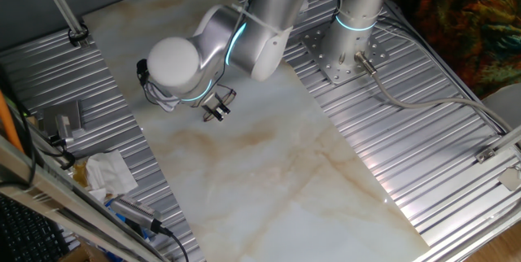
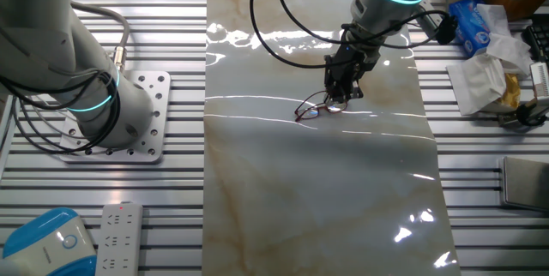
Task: Unfold the leg of the glasses (with one hand)
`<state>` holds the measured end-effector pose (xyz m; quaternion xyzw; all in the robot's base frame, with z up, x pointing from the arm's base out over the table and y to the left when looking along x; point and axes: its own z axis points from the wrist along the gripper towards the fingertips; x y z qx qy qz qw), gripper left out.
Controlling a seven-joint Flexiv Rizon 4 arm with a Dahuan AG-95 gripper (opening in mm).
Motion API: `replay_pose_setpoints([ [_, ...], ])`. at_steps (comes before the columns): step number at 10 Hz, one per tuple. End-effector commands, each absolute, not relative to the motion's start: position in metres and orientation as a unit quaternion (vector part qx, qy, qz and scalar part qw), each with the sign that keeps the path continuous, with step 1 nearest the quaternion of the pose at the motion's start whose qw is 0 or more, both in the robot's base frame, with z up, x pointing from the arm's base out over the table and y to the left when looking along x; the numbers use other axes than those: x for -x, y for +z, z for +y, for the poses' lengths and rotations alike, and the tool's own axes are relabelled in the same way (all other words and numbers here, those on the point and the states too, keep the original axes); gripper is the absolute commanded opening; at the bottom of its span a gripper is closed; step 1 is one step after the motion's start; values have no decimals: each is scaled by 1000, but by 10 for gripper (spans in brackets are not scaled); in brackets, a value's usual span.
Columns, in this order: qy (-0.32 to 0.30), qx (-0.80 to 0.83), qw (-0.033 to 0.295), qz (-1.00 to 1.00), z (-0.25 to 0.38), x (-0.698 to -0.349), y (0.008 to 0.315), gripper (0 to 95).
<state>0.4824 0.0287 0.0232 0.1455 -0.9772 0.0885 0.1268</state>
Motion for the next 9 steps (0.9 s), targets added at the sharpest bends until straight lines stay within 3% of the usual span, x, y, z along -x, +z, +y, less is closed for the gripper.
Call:
replay_pose_setpoints([
  [1, 81, -145, 123, -978, 29, -482, 24, 0],
  [5, 79, -152, 132, -976, 31, -480, 34, 0],
  [9, 72, -160, 168, -970, 33, -477, 41, 0],
])
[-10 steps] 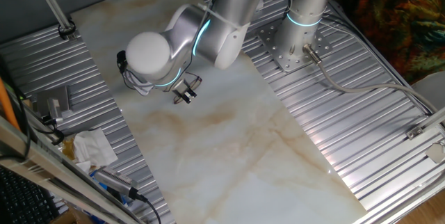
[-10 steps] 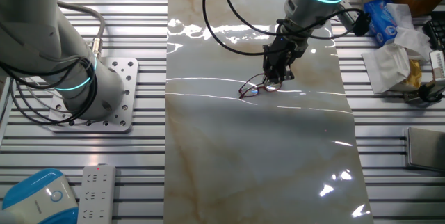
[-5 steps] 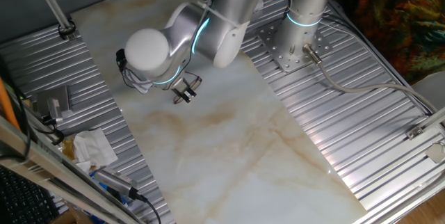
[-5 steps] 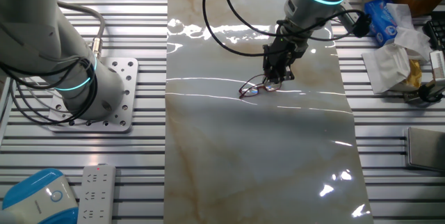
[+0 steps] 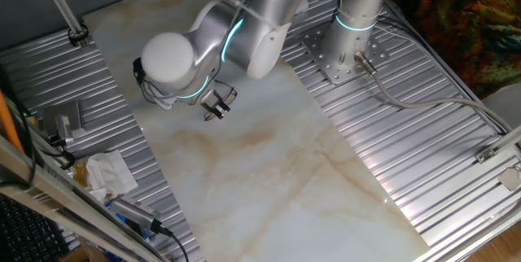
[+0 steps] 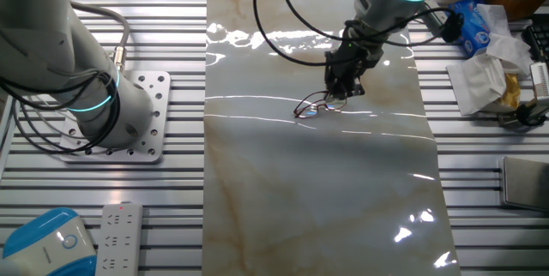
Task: Unfold the leg of the glasses (with one hand)
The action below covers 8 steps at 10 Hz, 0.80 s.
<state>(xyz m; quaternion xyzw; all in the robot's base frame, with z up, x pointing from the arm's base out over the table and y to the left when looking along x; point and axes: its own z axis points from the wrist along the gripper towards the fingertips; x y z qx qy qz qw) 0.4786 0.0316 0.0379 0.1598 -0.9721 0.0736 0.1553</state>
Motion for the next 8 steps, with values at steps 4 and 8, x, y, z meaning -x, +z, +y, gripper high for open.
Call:
replay_pose_setpoints([
  [4, 71, -157, 190, -967, 34, -475, 45, 0],
  [8, 75, -152, 204, -964, 38, -471, 58, 0],
])
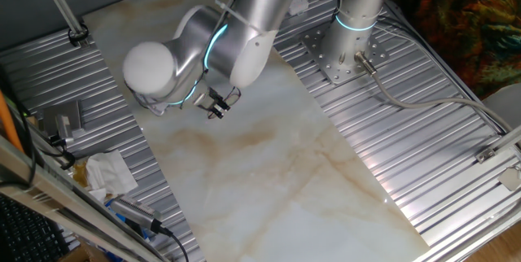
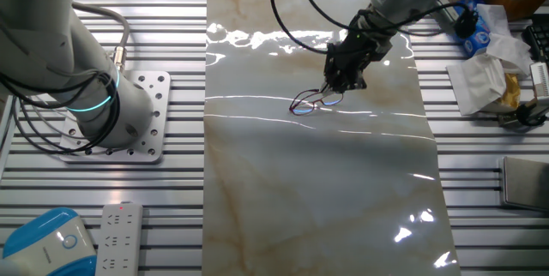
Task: Unfold the leg of the glasses (with one hand)
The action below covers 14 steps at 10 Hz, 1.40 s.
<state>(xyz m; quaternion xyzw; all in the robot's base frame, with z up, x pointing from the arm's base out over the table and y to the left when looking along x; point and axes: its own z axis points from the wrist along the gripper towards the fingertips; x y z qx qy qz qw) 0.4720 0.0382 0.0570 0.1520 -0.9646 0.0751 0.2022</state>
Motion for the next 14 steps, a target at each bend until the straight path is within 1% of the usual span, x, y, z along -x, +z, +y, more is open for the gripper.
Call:
replay_pose_setpoints([
  [1, 74, -152, 207, -964, 38, -471, 60, 0],
  [3, 71, -154, 221, -960, 39, -469, 64, 0],
  [7, 66, -168, 237, -955, 38, -465, 67, 0],
  [8, 60, -172, 249, -951, 38, -464, 68, 0],
  [12, 67, -188, 271, -942, 38, -465, 69, 0],
  [14, 64, -188, 280, -939, 39, -468, 75, 0],
])
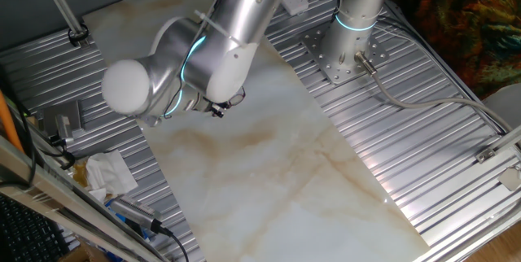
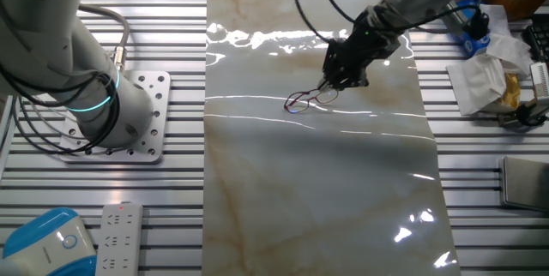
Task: Unfold the leg of the glasses (with one hand)
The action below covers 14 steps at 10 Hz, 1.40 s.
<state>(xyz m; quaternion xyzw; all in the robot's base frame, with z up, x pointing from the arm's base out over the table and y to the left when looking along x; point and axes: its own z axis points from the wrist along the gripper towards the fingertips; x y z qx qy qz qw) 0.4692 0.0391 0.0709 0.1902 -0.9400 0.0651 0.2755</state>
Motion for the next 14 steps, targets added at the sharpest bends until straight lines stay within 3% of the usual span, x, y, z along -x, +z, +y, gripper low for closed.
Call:
replay_pose_setpoints([
  [1, 62, -189, 282, -939, 40, -471, 78, 0],
  [14, 62, -174, 321, -929, 46, -482, 102, 0],
])
